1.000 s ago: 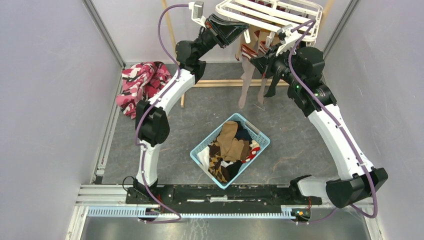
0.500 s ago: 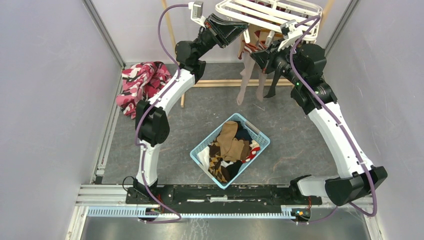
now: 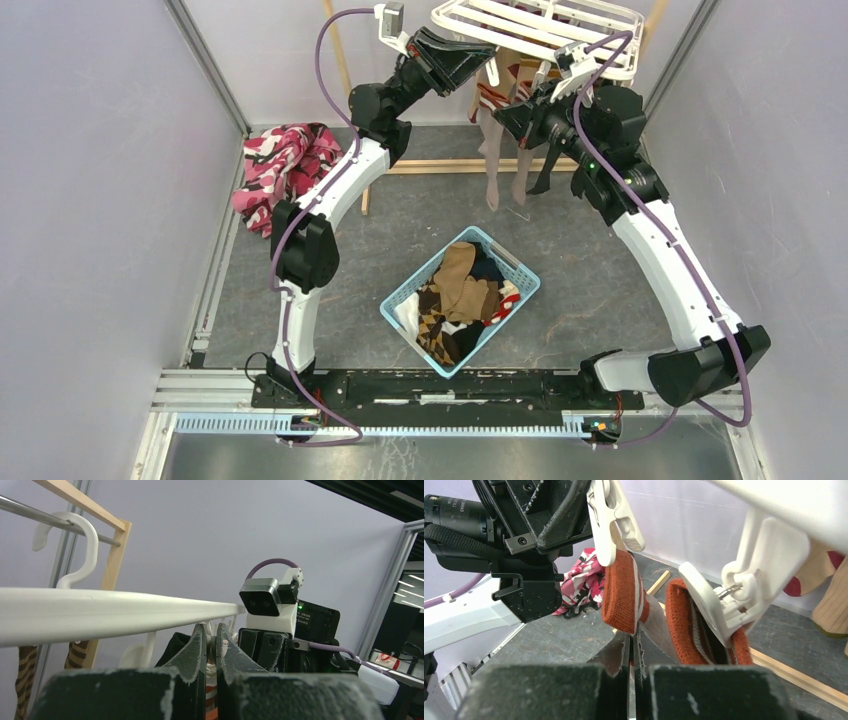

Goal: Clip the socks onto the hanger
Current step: Clamp the sock onto the hanger.

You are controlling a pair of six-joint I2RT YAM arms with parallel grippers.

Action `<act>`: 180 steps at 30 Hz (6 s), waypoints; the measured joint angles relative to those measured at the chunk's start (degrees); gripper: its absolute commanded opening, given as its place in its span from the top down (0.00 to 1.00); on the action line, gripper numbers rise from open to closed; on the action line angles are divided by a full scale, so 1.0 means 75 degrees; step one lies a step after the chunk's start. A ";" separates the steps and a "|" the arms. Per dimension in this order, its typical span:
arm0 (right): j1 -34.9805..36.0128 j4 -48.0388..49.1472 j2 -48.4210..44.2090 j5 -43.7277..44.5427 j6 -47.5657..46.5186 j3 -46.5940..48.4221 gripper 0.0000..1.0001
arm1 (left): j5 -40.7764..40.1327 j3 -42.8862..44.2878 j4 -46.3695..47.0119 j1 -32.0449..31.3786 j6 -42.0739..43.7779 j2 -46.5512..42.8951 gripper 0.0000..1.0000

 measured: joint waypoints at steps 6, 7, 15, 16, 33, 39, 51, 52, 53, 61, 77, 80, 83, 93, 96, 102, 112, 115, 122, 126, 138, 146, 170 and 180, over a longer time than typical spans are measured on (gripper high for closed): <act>-0.0029 0.0102 0.0052 -0.0076 0.0291 0.0000 1.00 | 0.0017 0.0000 0.0143 0.0000 -0.0073 0.0003 0.94; -0.0047 0.0143 0.0055 -0.0105 0.0353 0.0000 1.00 | 0.0020 0.0000 0.0157 0.0000 -0.0076 0.0003 0.94; -0.0262 0.0385 0.0102 -0.0274 0.0810 0.0067 1.00 | 0.0140 0.0000 0.0181 0.0000 -0.0079 0.0015 0.94; -0.0291 0.0414 0.0102 -0.0300 0.0874 0.0070 1.00 | 0.0143 0.0000 0.0181 0.0000 -0.0079 0.0017 0.94; -0.0656 0.0799 0.0224 -0.0956 0.1938 0.0070 1.00 | 0.0140 0.0047 0.0309 0.0000 -0.0230 0.0201 0.94; -0.0708 0.0796 0.0227 -0.1008 0.2069 0.0038 1.00 | 0.0143 0.0070 0.0391 0.0000 -0.0306 0.0268 0.94; -0.0866 0.0927 0.0181 -0.1244 0.2658 -0.0530 1.00 | 0.0154 0.0070 0.0656 0.0009 -0.0358 0.0370 0.94; -0.0883 0.0973 0.0181 -0.1282 0.2748 -0.0580 1.00 | 0.0163 0.0070 0.0685 0.0009 -0.0358 0.0379 0.94; -0.0901 0.1008 0.0181 -0.1329 0.2827 -0.0606 1.00 | 0.0172 0.0070 0.0694 0.0009 -0.0358 0.0385 0.94; -0.0959 0.1387 0.0163 -0.1612 0.3450 -0.0638 1.00 | 0.0172 0.0070 0.0758 0.0009 -0.0358 0.0385 0.94; -0.1052 0.1722 0.0163 -0.1786 0.4246 -0.0740 1.00 | 0.0198 0.0070 0.0956 0.0006 -0.0361 0.0472 0.94; -0.1105 0.1725 0.0137 -0.1778 0.4360 -0.0842 1.00 | 0.0207 0.0070 0.0976 0.0009 -0.0361 0.0501 0.94; -0.1163 0.1734 0.0131 -0.1778 0.4482 -0.0912 1.00 | 0.0204 0.0070 0.0982 0.0015 -0.0361 0.0501 0.94; -0.1212 0.2046 0.0108 -0.1784 0.4966 -0.0997 1.00 | 0.0201 0.0070 0.1084 0.0020 -0.0411 0.0501 0.94; -0.1212 0.2197 0.0105 -0.1786 0.5106 -0.1061 1.00 | 0.0204 0.0070 0.1090 0.0023 -0.0417 0.0501 0.94; -0.1233 0.2323 0.0085 -0.1769 0.5301 -0.1142 1.00 | 0.0207 0.0070 0.1096 0.0023 -0.0423 0.0501 0.94; -0.1259 0.2401 0.0038 -0.1766 0.5327 -0.1221 1.00 | 0.0227 0.0099 0.1099 0.0020 -0.0428 0.0513 0.94; -0.1262 0.2387 0.0038 -0.1821 0.5260 -0.1218 1.00 | 0.0227 0.0099 0.1102 0.0023 -0.0428 0.0513 0.94; -0.1271 0.2122 0.0067 -0.1947 0.4945 -0.1116 1.00 | 0.0224 0.0099 0.1128 0.0023 -0.0425 0.0516 0.94; -0.1271 0.2022 0.0076 -0.1985 0.4864 -0.1070 1.00 | 0.0224 0.0099 0.1137 0.0023 -0.0425 0.0522 0.94; -0.1067 0.1947 0.0239 -0.1935 0.4771 -0.0781 1.00 | 0.0221 0.0102 0.1163 0.0023 -0.0425 0.0525 0.94; -0.0901 0.1859 0.0341 -0.1804 0.4575 -0.0656 1.00 | 0.0224 0.0102 0.1221 0.0023 -0.0425 0.0525 0.94; -0.0886 0.2060 0.0318 -0.2020 0.4876 -0.0746 1.00 | 0.0382 0.0114 0.1384 0.0050 -0.0274 0.0525 0.95; -0.0886 0.2122 0.0329 -0.2139 0.5024 -0.0743 1.00 | 0.0481 0.0114 0.1393 0.0052 -0.0175 0.0525 0.95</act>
